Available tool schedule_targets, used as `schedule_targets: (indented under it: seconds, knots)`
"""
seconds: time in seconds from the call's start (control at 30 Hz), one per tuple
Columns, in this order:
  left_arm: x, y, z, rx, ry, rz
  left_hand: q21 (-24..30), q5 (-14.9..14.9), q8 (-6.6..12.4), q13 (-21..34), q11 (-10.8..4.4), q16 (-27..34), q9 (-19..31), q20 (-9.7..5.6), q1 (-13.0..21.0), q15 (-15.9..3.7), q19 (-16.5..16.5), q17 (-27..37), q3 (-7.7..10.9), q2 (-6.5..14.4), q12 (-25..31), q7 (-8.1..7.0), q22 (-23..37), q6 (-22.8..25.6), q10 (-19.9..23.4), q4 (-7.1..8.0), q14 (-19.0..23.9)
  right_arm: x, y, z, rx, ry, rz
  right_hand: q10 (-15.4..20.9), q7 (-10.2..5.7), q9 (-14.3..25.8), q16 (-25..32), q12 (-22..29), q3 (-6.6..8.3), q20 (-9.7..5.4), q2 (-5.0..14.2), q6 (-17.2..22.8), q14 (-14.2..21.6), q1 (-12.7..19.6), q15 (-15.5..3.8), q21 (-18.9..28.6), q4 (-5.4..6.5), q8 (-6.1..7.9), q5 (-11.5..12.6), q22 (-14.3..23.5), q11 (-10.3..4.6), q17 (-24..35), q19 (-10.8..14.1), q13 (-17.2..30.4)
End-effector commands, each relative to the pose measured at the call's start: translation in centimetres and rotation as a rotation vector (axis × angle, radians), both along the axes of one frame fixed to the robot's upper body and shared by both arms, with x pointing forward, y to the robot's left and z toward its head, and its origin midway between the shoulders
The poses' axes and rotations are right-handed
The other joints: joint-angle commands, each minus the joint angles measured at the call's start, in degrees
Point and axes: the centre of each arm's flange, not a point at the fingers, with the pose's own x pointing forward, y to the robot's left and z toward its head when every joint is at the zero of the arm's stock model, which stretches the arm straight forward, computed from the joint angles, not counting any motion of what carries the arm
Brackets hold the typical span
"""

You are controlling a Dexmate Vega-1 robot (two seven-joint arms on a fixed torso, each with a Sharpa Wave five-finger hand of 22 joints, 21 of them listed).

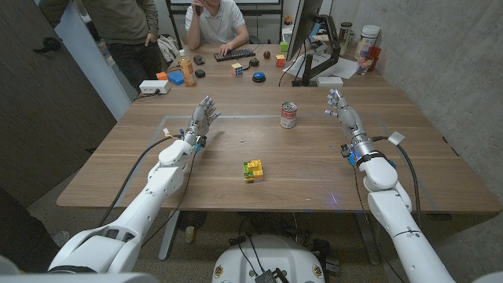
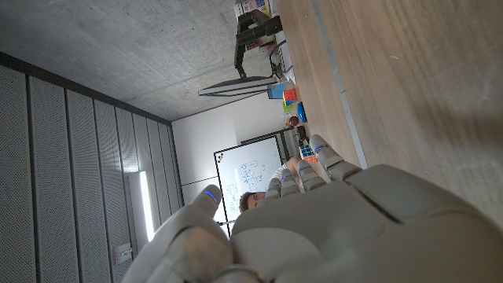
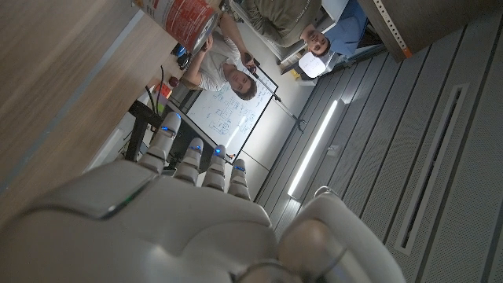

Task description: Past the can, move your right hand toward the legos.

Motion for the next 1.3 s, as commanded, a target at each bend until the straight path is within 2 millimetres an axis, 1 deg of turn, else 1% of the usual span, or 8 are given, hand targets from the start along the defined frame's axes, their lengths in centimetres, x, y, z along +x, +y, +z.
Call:
schedule_targets:
  seconds: [0.03,0.2,0.37,0.63,0.87,0.93,1.03,1.3]
  knots:
    - [0.1,0.0,0.1,0.003,-0.001,0.002,-0.11,0.34,0.41,0.08,0.17,0.24,0.18,-1.59,0.00,0.07,0.24,0.20,0.28,6.36,0.43,0.04,0.21,-1.02,-0.36,0.01,-0.48,-3.8,2.5,-1.1,-0.106,-0.078,-0.082,0.80,0.02,0.32,-0.13,0.29,-0.39,0.21,-0.94,0.44,0.72,0.10,0.35,-0.46,0.00,0.18,-0.06,0.11,-0.01,0.28,0.78,0.21]
    - [0.1,0.0,0.1,0.003,-0.001,-0.001,-0.17,0.34,0.42,0.08,0.26,0.24,0.18,-1.56,0.00,0.04,0.30,0.20,0.27,6.36,0.41,0.07,0.21,-1.01,-0.39,0.01,-0.48,-5.4,3.6,-1.6,-0.162,-0.117,-0.115,0.88,-0.19,0.33,-0.17,0.34,-0.43,0.20,-0.98,0.30,1.03,0.37,0.54,-0.55,-0.15,0.13,-0.06,0.14,0.06,0.27,1.13,0.21]
    - [0.2,-0.2,0.0,0.003,-0.001,-0.005,-0.25,0.34,0.41,0.08,0.26,0.24,0.18,-1.57,0.00,0.10,0.29,0.20,0.26,6.37,0.43,0.06,0.22,-1.00,-0.35,0.02,-0.47,-6.8,5.4,-2.3,-0.239,-0.160,-0.178,0.79,-0.54,0.34,-0.43,0.34,-0.07,0.19,-0.52,-0.28,1.18,1.52,0.58,-0.75,-0.67,0.00,0.00,0.18,0.08,0.25,1.74,0.22]
    - [0.2,-0.4,-0.1,0.006,0.000,-0.011,-0.36,0.35,0.40,0.08,0.19,0.23,0.18,-1.60,0.00,0.08,0.36,0.20,0.24,6.38,0.40,0.04,0.22,-1.02,-0.40,0.02,-0.47,-7.9,8.3,-3.8,-0.354,-0.208,-0.251,0.93,-1.00,0.38,-0.71,0.46,0.21,0.23,-0.36,0.28,1.85,3.21,0.58,-1.18,-1.55,0.39,0.00,0.18,-0.15,0.22,2.61,0.22]
    - [0.2,-0.6,0.0,0.010,-0.003,-0.019,-0.44,0.36,0.41,0.08,0.17,0.26,0.18,-1.59,0.00,0.03,0.38,0.20,0.23,6.38,0.41,0.07,0.23,-0.99,-0.37,0.02,-0.38,-7.7,11.7,-4.8,-0.461,-0.239,-0.267,1.37,-1.28,0.43,-0.87,0.68,0.54,0.21,-0.20,0.80,2.92,5.12,-0.02,-1.58,-2.55,0.70,0.01,0.20,-0.89,0.21,3.71,0.21]
    - [0.2,-0.6,0.0,0.008,-0.003,-0.019,-0.47,0.36,0.41,0.08,0.18,0.25,0.18,-1.60,0.00,0.04,0.40,0.20,0.23,6.39,0.42,0.07,0.23,-0.98,-0.37,0.02,-0.41,-7.7,12.0,-4.9,-0.470,-0.244,-0.270,2.01,-1.68,0.45,-1.01,0.97,0.79,0.21,-0.12,1.74,3.60,6.53,-0.18,-1.83,-3.30,1.10,0.03,0.20,-1.14,0.20,4.53,0.21]
    - [0.0,-0.3,-0.1,0.005,-0.003,-0.016,-0.52,0.36,0.40,0.08,0.19,0.26,0.18,-1.60,0.00,0.15,0.43,0.20,0.22,6.39,0.42,0.05,0.23,-0.99,-0.35,0.02,-0.36,-7.9,12.8,-5.0,-0.514,-0.258,-0.288,2.93,-1.63,0.47,-1.09,1.33,0.98,0.20,-0.18,2.80,4.52,7.99,-0.58,-2.10,-4.11,1.50,0.15,0.21,-1.15,0.19,5.48,0.21]
    - [-0.1,0.0,-0.3,0.002,-0.001,-0.015,-0.64,0.37,0.41,0.08,0.16,0.26,0.18,-1.66,0.00,0.10,0.49,0.20,0.21,6.41,0.42,0.07,0.23,-0.96,-0.33,0.03,-0.35,-8.1,14.9,-5.4,-0.586,-0.271,-0.285,2.56,-1.70,0.48,-1.63,1.16,1.02,0.21,-0.52,1.84,4.46,9.51,-0.44,-2.41,-5.01,1.03,0.47,0.20,-1.11,0.20,6.71,0.21]
